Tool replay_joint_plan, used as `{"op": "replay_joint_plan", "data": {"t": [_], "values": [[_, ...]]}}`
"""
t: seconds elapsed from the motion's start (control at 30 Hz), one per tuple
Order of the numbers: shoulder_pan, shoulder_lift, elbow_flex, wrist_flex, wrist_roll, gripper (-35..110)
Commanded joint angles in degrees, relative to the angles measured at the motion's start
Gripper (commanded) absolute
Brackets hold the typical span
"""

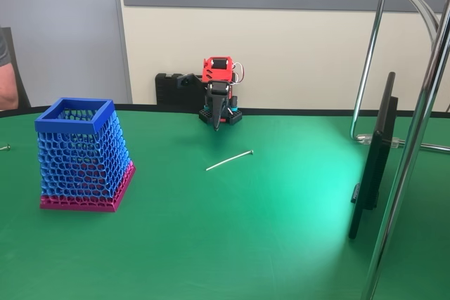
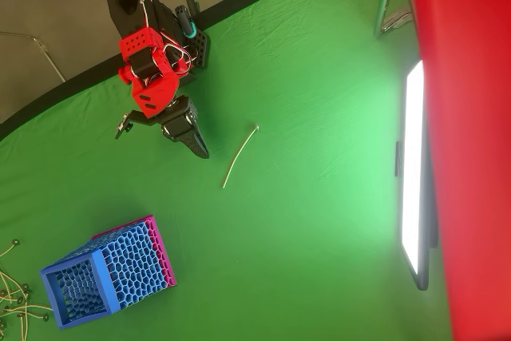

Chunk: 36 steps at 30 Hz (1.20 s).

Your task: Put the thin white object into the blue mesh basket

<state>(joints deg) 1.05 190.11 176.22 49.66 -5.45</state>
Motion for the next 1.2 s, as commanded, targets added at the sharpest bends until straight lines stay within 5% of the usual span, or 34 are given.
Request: {"op": "replay_joint_plan", "data": {"t": [0.0, 1.17], "values": [[-0.2, 0.4, 0.4, -0.1, 0.1, 1], [-4.5, -21.9, -12.0, 2.4, 2.3, 6]]}}
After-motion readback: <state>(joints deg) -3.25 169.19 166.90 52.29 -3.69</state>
